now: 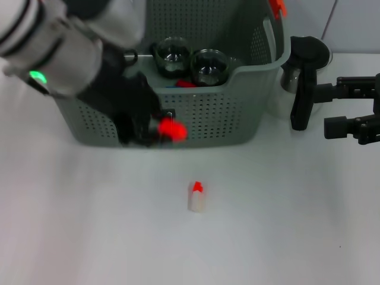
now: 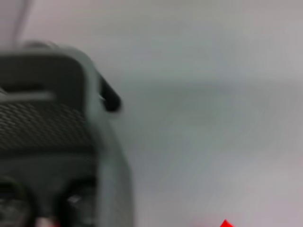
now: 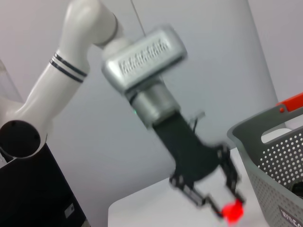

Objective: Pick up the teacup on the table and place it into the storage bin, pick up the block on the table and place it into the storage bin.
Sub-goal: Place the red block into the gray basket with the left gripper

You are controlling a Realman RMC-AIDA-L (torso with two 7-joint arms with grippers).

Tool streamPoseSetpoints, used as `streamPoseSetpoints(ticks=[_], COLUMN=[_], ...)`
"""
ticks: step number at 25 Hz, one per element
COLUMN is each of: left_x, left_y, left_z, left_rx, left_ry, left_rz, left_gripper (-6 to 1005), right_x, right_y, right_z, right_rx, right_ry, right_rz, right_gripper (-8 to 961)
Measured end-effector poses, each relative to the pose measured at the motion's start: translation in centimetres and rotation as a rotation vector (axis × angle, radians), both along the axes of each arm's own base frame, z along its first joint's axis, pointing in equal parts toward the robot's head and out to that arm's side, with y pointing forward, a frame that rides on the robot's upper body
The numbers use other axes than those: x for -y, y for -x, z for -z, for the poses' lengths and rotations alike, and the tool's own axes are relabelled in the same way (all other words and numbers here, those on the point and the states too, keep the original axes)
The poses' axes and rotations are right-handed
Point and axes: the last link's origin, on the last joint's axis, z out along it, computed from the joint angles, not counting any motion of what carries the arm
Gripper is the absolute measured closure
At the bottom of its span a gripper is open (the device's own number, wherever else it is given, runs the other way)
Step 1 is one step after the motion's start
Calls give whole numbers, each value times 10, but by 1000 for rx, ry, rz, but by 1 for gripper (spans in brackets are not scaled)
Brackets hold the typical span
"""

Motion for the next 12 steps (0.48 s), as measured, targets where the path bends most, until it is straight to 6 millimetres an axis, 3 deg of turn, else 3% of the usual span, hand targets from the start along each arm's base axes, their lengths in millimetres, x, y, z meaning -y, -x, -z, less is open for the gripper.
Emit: streamPoseSetpoints(ticks=[1,3,6,12], left_x=[0,-7,-23,-68], left_y=[0,-11,-19,-19], left_z=[0,-22,-39,-40], left_rx=[0,51,128,214], left_ry=[0,-72,-151,-300], left_rz=[0,6,-2,-70], left_gripper=[673,673,673,672], right_x=[0,0,-1,-1], right_y=[0,1,2,3], right_z=[0,-1,-1,0], right_rx=[0,0,1,1], right_ry=[0,0,1,1], right_rz=[-1,-4,-10,-11], right_gripper=[12,12,12,12])
